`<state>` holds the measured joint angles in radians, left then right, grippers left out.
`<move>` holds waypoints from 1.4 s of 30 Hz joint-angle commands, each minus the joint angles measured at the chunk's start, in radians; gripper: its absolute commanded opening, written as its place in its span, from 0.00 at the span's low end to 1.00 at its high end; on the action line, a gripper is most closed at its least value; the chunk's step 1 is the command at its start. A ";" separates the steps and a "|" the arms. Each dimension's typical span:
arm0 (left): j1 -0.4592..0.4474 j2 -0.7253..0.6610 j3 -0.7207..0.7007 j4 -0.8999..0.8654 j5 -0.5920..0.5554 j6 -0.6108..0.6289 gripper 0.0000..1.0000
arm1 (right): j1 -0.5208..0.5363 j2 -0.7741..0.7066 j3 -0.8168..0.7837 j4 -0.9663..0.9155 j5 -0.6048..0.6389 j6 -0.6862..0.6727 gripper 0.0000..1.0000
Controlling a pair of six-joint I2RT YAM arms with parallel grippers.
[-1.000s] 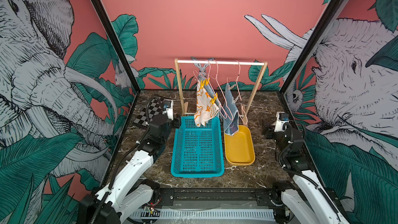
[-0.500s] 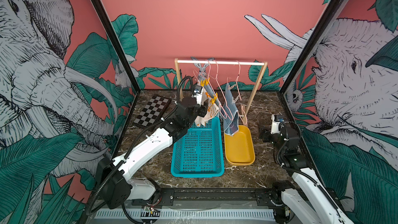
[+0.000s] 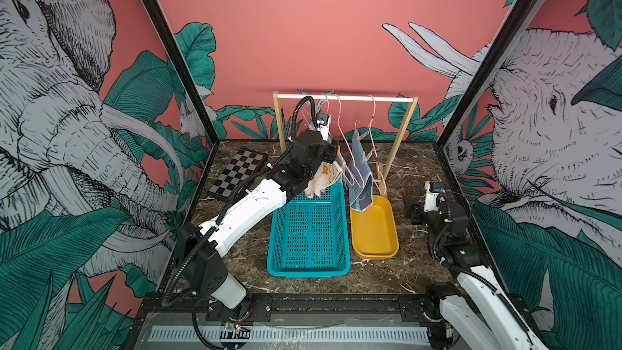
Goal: Remove the clothespins securing towels to the hanger
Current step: Pick up the hanger from the clothesline.
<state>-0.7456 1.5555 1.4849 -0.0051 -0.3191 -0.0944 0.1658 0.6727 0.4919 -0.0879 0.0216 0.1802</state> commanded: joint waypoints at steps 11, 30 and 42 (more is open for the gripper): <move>-0.004 0.106 0.203 -0.077 -0.097 0.036 0.64 | 0.008 -0.009 -0.021 0.033 -0.003 -0.004 0.81; 0.038 0.130 0.205 -0.058 -0.135 0.024 0.61 | 0.008 -0.013 -0.040 0.046 0.002 -0.003 0.81; 0.103 0.196 0.297 -0.094 -0.029 -0.018 0.58 | 0.008 -0.001 -0.039 0.050 -0.008 -0.002 0.80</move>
<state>-0.6403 1.7504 1.7340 -0.0769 -0.3798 -0.0841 0.1658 0.6712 0.4587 -0.0708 0.0208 0.1768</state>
